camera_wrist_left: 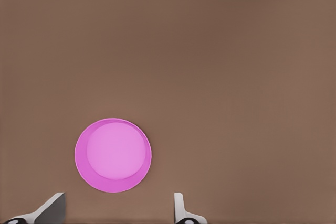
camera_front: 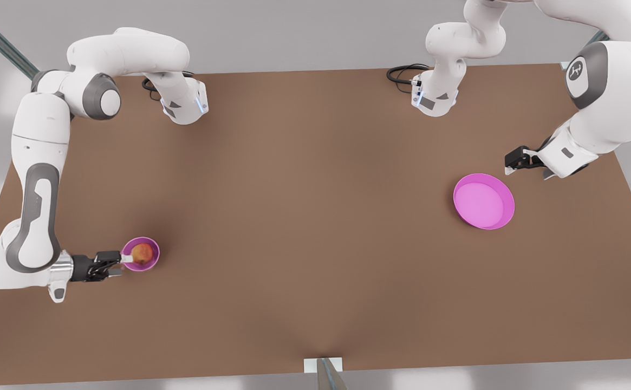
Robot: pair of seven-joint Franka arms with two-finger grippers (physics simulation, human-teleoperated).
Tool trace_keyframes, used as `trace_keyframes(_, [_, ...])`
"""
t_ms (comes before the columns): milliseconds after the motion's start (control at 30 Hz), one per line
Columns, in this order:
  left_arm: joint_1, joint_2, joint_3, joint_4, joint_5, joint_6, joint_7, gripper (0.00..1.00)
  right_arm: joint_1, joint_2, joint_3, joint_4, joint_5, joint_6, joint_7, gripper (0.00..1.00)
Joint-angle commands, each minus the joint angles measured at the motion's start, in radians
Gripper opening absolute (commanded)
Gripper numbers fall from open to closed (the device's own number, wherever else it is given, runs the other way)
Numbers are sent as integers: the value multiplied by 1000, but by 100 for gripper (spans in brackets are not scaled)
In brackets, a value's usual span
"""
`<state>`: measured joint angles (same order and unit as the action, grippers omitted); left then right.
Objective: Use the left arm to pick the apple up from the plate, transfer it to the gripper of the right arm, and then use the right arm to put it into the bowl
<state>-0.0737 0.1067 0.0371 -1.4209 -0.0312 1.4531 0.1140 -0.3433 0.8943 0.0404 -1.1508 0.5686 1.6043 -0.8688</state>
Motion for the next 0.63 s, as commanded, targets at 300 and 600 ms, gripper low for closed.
trace_keyframes(300, [-5, 1, -2, 30, 4, -2, -56, 100, 296, -764, 50, -325, -542, -64, 659, 98])
trace_keyframes(600, [-6, 31, 0, 73, 8, 3, -57, 100, 429, -819, -28, -380, -599, -18, 1002, 100])
